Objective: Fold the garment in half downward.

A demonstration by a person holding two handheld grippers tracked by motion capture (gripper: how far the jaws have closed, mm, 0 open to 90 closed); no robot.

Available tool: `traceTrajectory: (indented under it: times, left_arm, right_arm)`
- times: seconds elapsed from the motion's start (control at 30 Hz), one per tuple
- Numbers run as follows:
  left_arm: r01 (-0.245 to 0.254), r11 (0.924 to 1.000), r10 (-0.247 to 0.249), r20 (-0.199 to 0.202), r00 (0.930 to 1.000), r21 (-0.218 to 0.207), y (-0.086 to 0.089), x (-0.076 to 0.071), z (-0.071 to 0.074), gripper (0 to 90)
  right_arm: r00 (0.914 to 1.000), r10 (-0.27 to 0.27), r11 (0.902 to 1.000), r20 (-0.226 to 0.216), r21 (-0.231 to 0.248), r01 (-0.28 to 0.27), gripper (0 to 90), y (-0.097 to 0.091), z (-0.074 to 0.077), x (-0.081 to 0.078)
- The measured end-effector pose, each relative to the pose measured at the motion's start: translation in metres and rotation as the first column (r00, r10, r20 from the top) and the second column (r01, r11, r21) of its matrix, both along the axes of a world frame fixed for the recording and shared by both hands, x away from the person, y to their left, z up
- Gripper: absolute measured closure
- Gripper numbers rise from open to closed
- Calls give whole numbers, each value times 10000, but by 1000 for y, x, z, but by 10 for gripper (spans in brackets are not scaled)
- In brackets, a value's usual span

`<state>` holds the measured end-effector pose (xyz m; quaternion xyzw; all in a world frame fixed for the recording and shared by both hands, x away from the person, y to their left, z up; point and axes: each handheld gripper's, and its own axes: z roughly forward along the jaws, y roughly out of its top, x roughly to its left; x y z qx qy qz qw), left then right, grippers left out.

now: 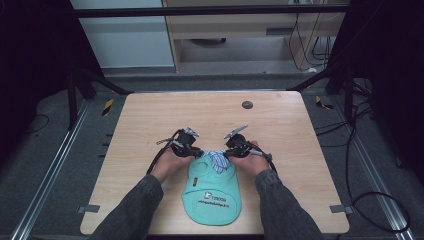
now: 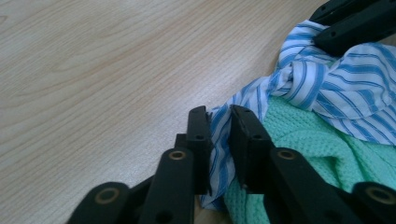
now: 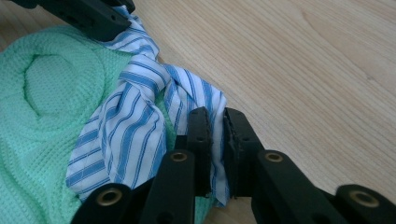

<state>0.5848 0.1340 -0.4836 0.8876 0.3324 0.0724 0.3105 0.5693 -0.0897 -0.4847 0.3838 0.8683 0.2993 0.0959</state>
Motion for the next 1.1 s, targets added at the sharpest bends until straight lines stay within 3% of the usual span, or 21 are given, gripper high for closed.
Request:
traceTrajectory:
  times: [0.17,0.2,0.67,1.1]
  left_arm:
    - [375,9990,-380,188,9991,259,-1,-2,5,852]
    - [428,9989,-434,275,9987,198,-1,-3,7,856]
    - [888,9953,-844,1049,9909,-376,4,-14,43,862]
    - [1019,9940,-945,1598,9826,-389,8,-10,73,863]
  right_arm:
    - [9998,162,9998,110,75,-162,828,-2,5,-3]
    - [9990,314,9994,317,125,-318,828,-5,9,-4]
    - [9913,793,9962,1047,280,-826,825,-16,45,-16]
    - [9801,1152,9926,1619,192,-1198,826,-17,76,-16]
